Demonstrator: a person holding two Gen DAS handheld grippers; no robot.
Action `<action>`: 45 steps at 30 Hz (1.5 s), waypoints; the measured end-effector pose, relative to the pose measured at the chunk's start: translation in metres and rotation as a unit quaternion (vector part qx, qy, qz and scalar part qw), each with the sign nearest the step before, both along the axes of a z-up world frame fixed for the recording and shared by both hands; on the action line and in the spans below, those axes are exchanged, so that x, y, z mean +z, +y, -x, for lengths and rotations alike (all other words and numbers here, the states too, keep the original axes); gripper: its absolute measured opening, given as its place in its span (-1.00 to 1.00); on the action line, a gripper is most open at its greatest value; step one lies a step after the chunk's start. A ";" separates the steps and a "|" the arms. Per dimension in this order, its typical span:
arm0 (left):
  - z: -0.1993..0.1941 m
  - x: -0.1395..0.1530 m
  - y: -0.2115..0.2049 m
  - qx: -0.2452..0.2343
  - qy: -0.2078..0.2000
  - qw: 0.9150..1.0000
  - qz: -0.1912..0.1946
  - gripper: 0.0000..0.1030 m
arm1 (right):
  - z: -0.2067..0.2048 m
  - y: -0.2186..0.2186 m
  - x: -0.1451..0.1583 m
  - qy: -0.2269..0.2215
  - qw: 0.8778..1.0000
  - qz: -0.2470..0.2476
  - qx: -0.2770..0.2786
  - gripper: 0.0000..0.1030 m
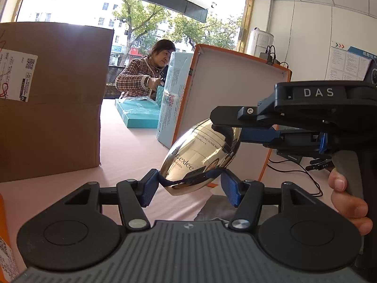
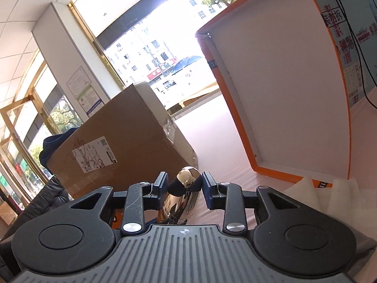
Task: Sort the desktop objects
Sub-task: 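Carry the gold egg with the left gripper over the orange-rimmed box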
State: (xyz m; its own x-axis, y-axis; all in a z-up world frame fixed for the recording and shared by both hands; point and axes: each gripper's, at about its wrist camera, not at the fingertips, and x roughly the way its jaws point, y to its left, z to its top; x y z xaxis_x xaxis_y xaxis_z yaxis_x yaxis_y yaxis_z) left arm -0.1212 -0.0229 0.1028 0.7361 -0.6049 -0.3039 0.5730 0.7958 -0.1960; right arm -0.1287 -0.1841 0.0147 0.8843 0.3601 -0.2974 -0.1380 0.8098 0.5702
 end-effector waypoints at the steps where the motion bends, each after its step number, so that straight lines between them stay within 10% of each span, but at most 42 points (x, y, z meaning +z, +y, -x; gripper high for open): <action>1: 0.002 0.004 0.007 0.005 -0.007 1.000 0.001 0.07 | 0.000 0.007 0.006 -0.006 1.000 0.005 0.004 -0.43; 25: 0.055 0.036 0.225 0.205 -0.040 0.978 -0.002 0.07 | -0.036 0.236 0.061 -0.070 0.980 0.041 0.184 -0.43; 45: 0.028 -0.001 0.307 0.275 0.110 0.955 -0.029 0.07 | -0.066 0.368 0.011 0.008 0.962 0.044 0.269 -0.43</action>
